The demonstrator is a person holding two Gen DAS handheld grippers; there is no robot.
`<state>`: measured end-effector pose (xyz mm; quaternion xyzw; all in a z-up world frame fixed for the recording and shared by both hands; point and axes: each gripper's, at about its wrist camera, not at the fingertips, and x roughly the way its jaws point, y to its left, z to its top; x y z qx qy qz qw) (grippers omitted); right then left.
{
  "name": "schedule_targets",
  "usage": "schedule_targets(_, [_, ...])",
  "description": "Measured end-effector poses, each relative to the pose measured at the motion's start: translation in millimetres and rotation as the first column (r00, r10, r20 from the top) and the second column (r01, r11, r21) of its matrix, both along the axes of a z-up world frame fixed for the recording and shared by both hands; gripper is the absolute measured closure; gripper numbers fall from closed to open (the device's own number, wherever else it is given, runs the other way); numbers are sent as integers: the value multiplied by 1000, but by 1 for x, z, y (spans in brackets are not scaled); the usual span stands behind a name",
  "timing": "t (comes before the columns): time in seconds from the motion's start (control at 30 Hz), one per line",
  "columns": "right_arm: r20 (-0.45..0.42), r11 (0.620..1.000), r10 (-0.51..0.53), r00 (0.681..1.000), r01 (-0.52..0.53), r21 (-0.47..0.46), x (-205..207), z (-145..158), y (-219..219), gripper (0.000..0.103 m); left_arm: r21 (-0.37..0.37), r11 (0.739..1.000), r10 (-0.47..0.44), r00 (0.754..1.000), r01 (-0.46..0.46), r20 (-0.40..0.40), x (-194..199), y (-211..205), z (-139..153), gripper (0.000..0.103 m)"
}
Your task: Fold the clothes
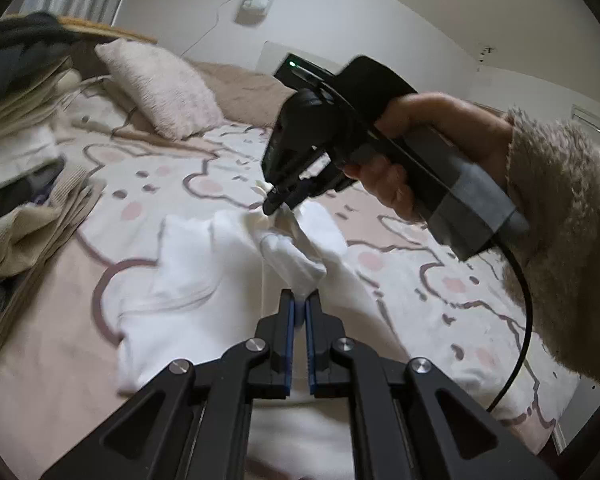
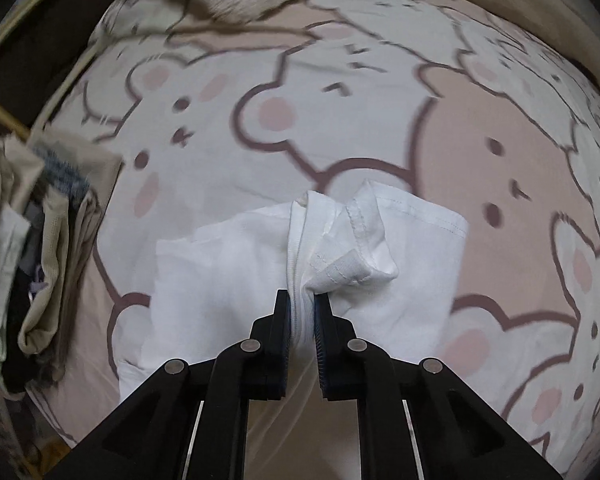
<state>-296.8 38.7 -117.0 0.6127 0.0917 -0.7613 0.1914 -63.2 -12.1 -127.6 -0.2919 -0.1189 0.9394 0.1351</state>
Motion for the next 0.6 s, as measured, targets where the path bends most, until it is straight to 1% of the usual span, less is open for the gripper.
schedule_targets(0.07, [9, 999, 35, 999, -35, 19, 5, -5, -14, 91, -9, 1000, 7, 1000, -7, 15, 3, -5, -5, 97])
schedule_targets(0.23, [42, 996, 51, 998, -54, 67, 7, -22, -32, 91, -13, 1000, 24, 998, -24, 54, 5, -19, -16, 97])
schedule_targets(0.33, [55, 999, 30, 998, -32, 35, 4, -26, -34, 90, 9, 999, 49, 994, -50, 99, 1, -30, -27, 97])
schedule_targets(0.4, [57, 1000, 14, 998, -13, -7, 3, -24, -33, 73, 39, 997, 68, 990, -73, 127, -2, -38, -32, 97])
schedule_targets(0.43, [51, 999, 6, 999, -3, -49, 3, -18, -32, 47, 55, 995, 78, 987, -87, 142, -2, -43, -35, 97])
schedule_targets(0.47, [38, 995, -1, 999, 4, -95, 4, -10, -30, 26, 72, 992, 88, 984, -100, 157, -2, -48, -38, 97])
schedule_targets(0.53, [-20, 981, -8, 1000, 4, -196, 8, 16, -25, 24, 104, 986, 107, 976, -128, 187, -3, -58, -43, 97])
schedule_targets(0.6, [-56, 969, -29, 998, 15, -248, 11, 32, -16, 24, 138, 979, 120, 967, -153, 223, -3, -67, -50, 97])
